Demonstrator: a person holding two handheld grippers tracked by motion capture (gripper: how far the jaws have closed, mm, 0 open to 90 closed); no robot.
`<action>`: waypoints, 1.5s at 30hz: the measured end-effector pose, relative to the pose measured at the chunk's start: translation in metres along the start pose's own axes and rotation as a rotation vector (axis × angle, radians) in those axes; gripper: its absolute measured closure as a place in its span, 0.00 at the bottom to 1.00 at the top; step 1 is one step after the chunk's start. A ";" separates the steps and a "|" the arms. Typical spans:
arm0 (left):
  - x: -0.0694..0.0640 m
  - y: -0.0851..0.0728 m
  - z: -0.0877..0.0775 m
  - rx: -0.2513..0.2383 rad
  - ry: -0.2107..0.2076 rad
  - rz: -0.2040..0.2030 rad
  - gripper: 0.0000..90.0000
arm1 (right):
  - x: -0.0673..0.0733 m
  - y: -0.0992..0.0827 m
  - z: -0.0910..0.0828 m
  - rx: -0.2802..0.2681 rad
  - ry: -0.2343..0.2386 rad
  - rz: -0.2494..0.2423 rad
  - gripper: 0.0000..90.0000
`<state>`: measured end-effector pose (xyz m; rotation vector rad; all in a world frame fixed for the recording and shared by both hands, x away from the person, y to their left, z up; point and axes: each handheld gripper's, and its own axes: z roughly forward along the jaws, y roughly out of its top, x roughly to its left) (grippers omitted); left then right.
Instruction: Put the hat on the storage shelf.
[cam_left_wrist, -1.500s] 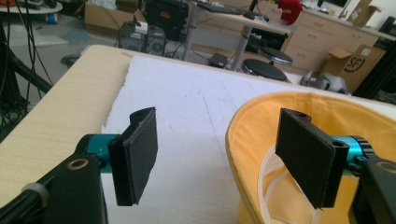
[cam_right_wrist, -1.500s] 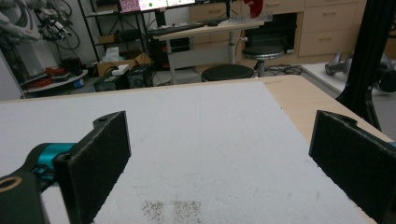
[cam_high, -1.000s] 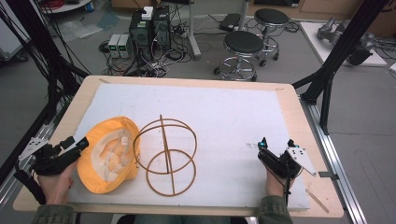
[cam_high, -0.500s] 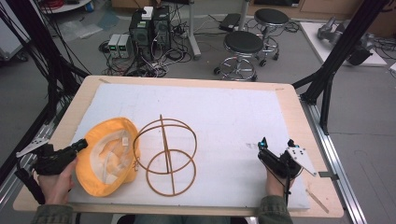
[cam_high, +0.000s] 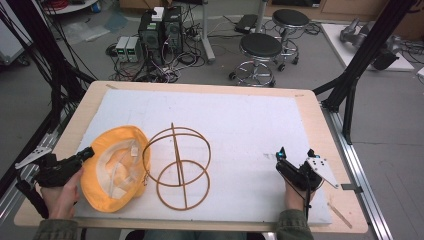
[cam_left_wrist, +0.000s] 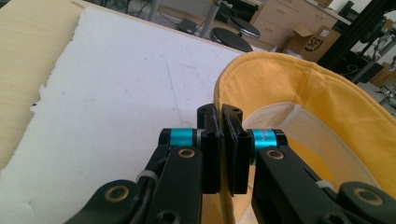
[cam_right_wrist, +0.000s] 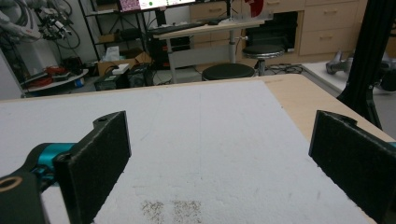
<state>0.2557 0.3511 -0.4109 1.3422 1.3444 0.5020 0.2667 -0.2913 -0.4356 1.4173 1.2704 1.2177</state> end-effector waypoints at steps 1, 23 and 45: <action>-0.003 0.001 0.000 -0.006 -0.006 0.001 0.96 | 0.000 0.000 0.000 0.000 0.000 0.000 0.05; -0.072 0.057 -0.009 -0.070 -0.106 0.088 0.96 | 0.002 0.000 0.002 -0.002 0.003 -0.022 0.05; -0.117 0.096 -0.024 -0.158 -0.126 0.204 0.96 | 0.003 0.000 0.002 0.002 0.016 -0.017 0.05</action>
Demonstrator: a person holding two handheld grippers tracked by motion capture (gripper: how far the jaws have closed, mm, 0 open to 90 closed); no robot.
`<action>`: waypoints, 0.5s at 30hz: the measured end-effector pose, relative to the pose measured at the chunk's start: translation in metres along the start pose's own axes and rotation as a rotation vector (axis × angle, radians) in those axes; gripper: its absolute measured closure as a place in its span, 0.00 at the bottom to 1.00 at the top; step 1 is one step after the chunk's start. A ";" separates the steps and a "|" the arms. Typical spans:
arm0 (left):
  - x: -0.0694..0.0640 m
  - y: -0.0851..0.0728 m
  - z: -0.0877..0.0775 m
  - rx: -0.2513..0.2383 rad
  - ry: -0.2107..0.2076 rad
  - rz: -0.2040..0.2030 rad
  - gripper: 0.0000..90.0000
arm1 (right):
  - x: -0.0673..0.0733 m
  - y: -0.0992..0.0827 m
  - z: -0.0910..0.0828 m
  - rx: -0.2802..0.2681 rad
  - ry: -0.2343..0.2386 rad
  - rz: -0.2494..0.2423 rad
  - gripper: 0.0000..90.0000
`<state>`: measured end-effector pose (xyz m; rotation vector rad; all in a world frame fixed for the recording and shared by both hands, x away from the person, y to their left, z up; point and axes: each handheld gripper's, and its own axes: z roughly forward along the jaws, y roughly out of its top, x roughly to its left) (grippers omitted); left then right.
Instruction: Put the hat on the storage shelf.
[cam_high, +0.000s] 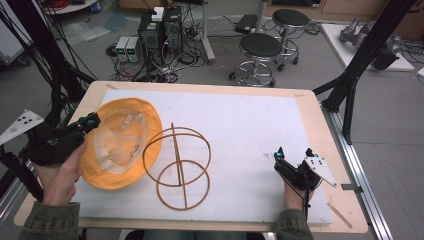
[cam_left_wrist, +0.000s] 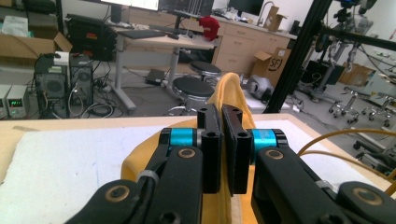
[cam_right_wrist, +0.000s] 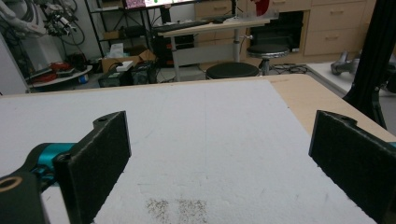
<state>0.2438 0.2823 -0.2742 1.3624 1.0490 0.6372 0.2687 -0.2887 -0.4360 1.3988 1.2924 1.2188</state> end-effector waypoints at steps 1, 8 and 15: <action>-0.002 0.001 0.000 -0.006 -0.001 0.006 0.96 | 0.000 0.000 0.000 0.000 0.000 0.000 0.05; -0.015 0.008 0.000 -0.039 -0.039 0.045 0.96 | 0.000 0.000 -0.001 -0.001 0.002 0.000 0.05; -0.035 0.019 -0.007 -0.112 -0.065 0.114 0.96 | 0.000 0.000 0.000 -0.001 0.004 0.000 0.05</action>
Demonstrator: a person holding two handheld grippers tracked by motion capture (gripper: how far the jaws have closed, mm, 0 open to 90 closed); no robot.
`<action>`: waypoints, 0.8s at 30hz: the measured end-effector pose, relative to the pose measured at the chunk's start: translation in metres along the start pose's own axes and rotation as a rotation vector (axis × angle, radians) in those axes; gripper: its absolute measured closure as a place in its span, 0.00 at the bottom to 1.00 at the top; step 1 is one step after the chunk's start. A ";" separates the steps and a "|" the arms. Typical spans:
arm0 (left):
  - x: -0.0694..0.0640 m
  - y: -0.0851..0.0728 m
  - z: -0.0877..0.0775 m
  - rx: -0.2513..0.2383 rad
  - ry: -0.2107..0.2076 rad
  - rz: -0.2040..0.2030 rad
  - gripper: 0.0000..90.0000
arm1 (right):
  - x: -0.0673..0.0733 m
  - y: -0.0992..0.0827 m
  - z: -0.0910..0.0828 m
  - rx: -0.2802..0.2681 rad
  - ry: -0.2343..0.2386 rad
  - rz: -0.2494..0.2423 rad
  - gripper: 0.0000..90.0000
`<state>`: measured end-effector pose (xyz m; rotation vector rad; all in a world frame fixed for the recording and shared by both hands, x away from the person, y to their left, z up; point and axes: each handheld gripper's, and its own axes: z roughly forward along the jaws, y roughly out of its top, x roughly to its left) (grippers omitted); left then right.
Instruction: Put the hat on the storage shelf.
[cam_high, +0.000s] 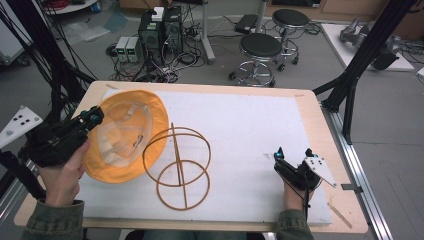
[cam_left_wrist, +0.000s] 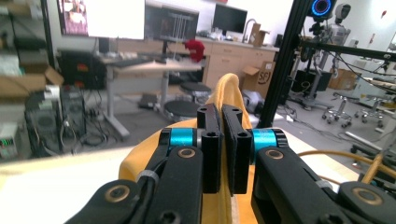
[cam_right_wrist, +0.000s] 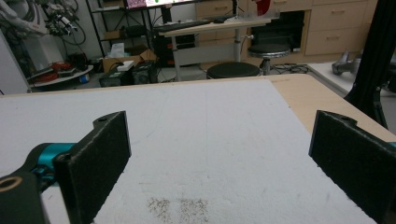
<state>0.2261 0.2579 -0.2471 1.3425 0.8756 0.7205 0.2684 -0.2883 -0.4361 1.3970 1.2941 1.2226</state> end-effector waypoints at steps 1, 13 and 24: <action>-0.002 0.001 0.000 -0.011 -0.004 0.004 0.96 | 0.000 0.000 0.000 0.001 0.000 -0.001 0.05; -0.030 0.014 0.004 -0.065 -0.088 0.074 0.96 | -0.001 0.000 0.001 0.001 0.002 -0.003 0.05; -0.066 0.022 0.013 -0.070 -0.166 0.169 0.96 | -0.001 0.000 0.001 0.001 0.003 0.000 0.05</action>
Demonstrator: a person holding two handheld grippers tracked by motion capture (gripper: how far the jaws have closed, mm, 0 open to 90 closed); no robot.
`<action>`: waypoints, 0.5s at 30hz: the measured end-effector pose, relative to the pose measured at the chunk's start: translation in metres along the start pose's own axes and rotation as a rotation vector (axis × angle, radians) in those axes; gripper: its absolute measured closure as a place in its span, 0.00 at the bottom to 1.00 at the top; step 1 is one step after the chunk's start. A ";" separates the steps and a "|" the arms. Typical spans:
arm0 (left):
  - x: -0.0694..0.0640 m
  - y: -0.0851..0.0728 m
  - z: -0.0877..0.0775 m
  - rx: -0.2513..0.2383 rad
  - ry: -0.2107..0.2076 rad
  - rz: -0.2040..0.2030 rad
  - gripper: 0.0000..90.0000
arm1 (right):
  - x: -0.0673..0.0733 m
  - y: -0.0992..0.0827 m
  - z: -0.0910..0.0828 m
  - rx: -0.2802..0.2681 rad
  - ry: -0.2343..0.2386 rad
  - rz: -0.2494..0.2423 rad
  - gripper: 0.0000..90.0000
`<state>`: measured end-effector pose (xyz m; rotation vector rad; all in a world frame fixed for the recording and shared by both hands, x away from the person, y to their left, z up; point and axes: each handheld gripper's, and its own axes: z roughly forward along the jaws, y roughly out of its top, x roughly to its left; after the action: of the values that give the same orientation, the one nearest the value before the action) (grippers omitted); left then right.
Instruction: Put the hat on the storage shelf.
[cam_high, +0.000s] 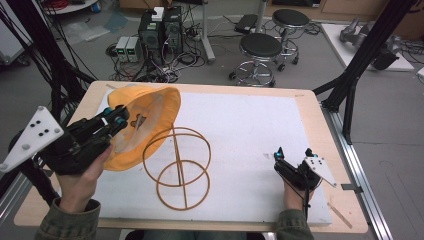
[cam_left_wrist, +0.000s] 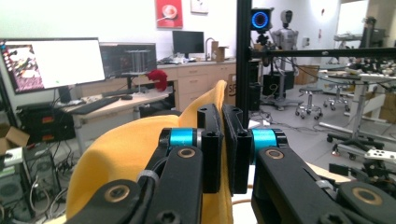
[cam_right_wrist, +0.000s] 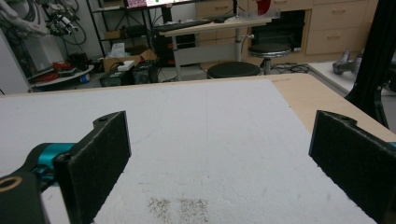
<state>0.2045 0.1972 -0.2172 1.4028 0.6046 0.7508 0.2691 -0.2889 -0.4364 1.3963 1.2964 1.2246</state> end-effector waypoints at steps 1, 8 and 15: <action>-0.003 0.001 0.002 -0.001 -0.008 0.005 0.96 | 0.000 0.000 0.000 0.000 0.000 0.001 0.05; -0.020 0.004 0.021 0.002 -0.078 0.028 0.96 | 0.000 0.000 0.000 0.002 0.001 0.001 0.05; -0.030 0.003 0.035 0.037 -0.172 0.039 0.96 | 0.000 0.000 0.000 0.006 0.003 0.001 0.05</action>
<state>0.2119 0.1517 -0.2133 1.5000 0.4603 0.6449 0.2696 -0.2893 -0.4366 1.4000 1.3025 1.2249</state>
